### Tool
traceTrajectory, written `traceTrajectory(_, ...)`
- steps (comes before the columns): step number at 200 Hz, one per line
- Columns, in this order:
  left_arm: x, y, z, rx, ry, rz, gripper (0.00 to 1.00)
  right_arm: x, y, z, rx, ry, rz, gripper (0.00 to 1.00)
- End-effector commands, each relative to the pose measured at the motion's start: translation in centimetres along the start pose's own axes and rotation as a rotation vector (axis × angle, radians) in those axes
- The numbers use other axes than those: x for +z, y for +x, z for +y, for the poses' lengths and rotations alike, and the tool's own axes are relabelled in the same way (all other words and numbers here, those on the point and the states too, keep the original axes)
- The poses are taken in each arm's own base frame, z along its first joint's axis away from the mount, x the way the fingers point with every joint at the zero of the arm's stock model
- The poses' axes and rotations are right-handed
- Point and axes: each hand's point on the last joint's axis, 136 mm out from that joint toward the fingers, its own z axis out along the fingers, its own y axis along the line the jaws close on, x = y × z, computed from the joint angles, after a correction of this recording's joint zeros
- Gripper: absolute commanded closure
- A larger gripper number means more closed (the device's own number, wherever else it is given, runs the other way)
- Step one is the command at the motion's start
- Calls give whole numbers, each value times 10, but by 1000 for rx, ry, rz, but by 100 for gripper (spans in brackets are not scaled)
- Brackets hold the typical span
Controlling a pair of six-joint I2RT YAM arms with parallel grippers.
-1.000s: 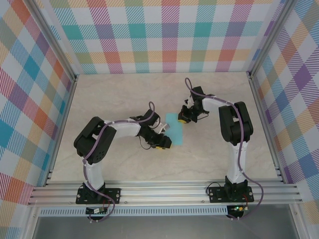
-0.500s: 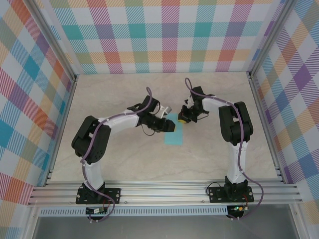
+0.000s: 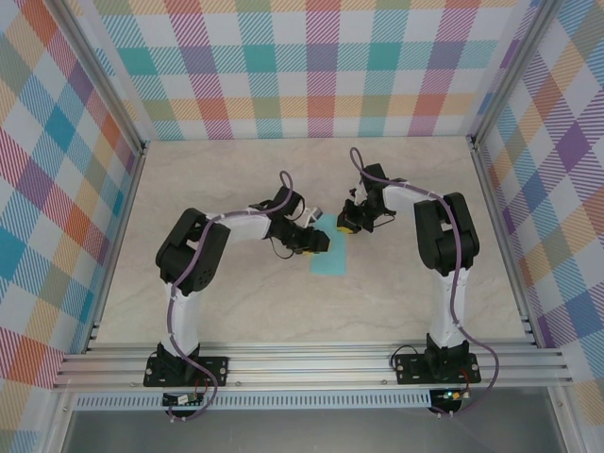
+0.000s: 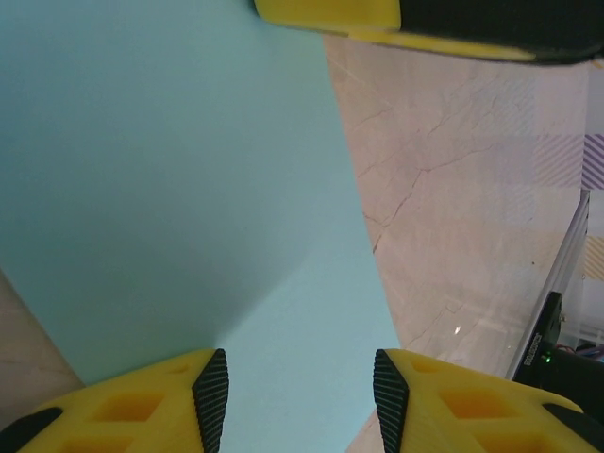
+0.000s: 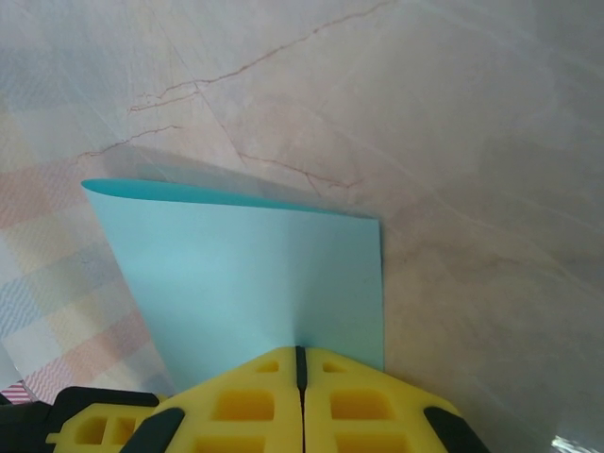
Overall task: Fold a paper plane with a square sheet of paper (fold left side to right side)
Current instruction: First fold the square sheet of paper in half at the center of the table.
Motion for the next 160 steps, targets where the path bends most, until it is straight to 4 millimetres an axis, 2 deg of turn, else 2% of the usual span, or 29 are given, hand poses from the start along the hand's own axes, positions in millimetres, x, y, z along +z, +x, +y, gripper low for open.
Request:
traceTrajectory(1,-3,48,3,-13,-25,118,53,19,28,-40,61,146,93,96)
traceTrajectory(39,-4,83,-16,62,-34,187,52,19,28,-41,62,151,93,96)
traceTrajectory(70,-11,100,-8,50,-75,188,52,18,27,-33,45,113,85,95)
traceTrajectory(97,-25,86,-27,74,-47,112,51,4,18,-8,-20,30,32,91)
traceTrajectory(129,-53,52,-52,151,-70,-44,48,-33,7,22,-117,-5,-67,72)
traceTrajectory(147,-64,33,-58,186,-100,-137,47,-54,8,27,-151,23,-107,61)
traceTrajectory(160,-68,26,-56,193,-127,-181,46,-63,15,22,-149,51,-110,56)
